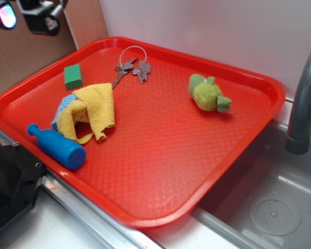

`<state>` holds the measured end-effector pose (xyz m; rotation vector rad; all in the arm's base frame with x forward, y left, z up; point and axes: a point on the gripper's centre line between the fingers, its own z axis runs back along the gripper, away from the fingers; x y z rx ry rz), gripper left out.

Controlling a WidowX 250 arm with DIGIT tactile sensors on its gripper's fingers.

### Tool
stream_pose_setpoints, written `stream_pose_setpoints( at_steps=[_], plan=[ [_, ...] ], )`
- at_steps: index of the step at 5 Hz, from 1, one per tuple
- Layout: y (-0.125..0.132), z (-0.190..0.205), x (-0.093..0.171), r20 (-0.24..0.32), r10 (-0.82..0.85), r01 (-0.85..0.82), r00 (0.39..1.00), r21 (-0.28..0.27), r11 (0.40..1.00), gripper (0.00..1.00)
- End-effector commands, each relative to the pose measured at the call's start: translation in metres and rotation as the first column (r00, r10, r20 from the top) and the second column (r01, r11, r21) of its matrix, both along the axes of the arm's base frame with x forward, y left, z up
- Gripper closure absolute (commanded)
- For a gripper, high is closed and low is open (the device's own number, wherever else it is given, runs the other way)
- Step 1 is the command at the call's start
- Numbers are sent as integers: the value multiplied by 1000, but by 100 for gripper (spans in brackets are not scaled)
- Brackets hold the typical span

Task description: Grab the green block.

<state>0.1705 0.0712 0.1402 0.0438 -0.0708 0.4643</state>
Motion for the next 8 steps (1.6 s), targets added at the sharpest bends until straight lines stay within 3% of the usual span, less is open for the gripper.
stream_pose_setpoints(
  at_steps=[1, 2, 3, 6, 7, 8],
  plan=[
    [45, -35, 18, 175, 250, -256, 952, 11, 967, 0],
    [69, -67, 30, 161, 332, -333, 929, -24, 943, 0],
    [76, -92, 46, 136, 351, -352, 926, -13, 936, 0],
    [66, -138, 69, 46, 363, -364, 931, 2, 931, 0],
    [57, -117, 68, 49, 271, -272, 961, 11, 962, 100],
    [30, -68, 70, 92, 85, -85, 992, -6, 996, 100]
  ],
)
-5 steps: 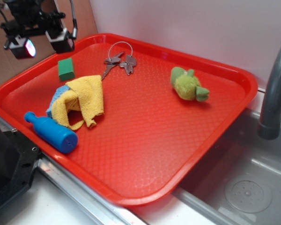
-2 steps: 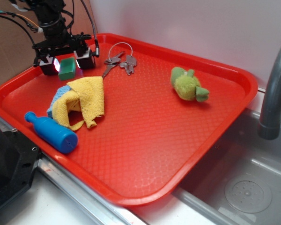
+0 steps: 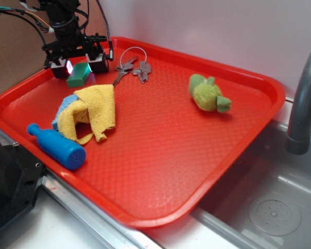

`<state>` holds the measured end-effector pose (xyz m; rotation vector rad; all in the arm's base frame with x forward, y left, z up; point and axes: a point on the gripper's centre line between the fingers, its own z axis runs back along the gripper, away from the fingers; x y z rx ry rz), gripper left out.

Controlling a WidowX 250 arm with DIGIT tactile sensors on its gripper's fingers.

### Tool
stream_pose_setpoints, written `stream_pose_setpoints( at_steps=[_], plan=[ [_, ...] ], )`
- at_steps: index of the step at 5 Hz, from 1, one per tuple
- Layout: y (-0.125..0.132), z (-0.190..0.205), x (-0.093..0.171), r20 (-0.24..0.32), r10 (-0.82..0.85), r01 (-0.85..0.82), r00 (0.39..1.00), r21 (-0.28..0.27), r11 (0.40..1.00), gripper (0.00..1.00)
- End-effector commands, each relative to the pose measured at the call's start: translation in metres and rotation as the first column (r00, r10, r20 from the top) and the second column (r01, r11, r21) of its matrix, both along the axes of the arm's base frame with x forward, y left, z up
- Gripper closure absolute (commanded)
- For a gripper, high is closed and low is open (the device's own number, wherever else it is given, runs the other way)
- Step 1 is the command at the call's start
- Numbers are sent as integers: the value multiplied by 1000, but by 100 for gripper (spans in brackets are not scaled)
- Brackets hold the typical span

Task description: Grab the green block.

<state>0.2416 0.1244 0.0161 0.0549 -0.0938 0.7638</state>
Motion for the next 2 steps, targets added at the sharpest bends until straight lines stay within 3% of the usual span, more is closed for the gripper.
stream_pose_setpoints(
  at_steps=[1, 2],
  plan=[
    [-60, 106, -25, 83, -445, 448, 892, -14, 894, 100],
    [-91, 143, -43, 58, -611, 613, 789, -10, 790, 100]
  ],
)
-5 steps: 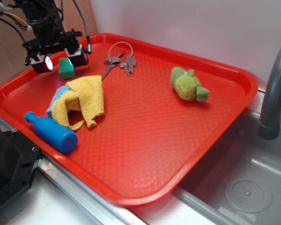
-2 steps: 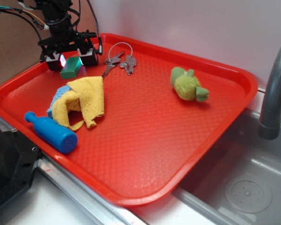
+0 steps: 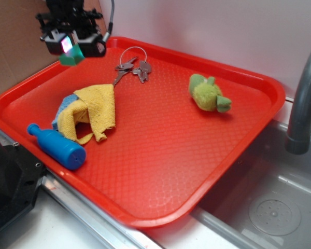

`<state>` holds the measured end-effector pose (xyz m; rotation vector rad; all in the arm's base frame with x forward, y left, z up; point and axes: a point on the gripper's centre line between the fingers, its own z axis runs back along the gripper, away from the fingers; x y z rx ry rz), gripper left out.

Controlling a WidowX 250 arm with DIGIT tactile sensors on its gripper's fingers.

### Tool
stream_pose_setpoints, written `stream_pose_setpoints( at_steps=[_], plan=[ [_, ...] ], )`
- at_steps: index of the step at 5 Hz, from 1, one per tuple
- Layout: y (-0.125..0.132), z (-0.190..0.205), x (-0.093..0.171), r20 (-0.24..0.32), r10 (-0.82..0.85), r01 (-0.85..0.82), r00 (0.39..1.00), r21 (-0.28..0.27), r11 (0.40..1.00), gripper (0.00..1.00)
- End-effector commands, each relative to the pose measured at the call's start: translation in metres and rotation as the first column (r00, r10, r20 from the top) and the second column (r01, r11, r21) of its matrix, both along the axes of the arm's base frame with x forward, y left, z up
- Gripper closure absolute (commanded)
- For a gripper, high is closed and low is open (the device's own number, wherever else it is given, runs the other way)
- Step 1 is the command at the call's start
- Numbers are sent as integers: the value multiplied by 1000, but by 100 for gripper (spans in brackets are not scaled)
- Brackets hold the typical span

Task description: Grab the green block.

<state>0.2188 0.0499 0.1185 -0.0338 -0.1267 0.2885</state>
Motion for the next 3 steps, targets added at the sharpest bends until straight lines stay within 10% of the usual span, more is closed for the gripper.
stream_pose_setpoints(
  at_steps=[1, 3],
  plan=[
    [-51, 79, -33, 76, -289, 288, 954, 28, 957, 100],
    [-61, 113, -18, 108, -262, 264, 959, -9, 964, 100]
  ],
)
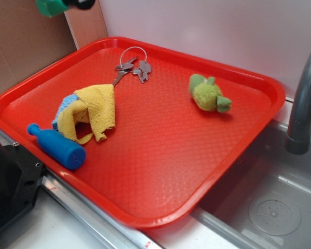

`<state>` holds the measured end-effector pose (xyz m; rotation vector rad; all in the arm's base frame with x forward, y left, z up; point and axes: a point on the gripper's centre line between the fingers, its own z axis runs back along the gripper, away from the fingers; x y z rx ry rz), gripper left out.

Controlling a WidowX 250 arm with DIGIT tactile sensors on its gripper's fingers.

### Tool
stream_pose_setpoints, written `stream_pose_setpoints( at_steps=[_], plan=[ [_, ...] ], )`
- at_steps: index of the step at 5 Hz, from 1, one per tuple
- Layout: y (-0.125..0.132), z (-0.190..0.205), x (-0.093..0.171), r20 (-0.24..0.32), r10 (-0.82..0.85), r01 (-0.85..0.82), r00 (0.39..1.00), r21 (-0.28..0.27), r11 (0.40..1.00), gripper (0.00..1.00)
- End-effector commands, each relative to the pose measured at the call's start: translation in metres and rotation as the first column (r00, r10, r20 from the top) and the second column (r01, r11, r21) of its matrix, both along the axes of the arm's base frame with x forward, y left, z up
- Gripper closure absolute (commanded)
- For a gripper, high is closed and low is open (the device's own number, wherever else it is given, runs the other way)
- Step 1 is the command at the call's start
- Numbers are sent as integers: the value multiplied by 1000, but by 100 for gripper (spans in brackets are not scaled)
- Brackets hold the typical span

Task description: Grab the green block.

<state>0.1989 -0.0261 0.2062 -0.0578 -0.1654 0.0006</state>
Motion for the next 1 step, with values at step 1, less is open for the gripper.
stream_pose_setpoints(
  at_steps=[1],
  plan=[
    [21, 18, 8, 31, 37, -37, 999, -27, 999, 100]
  ],
)
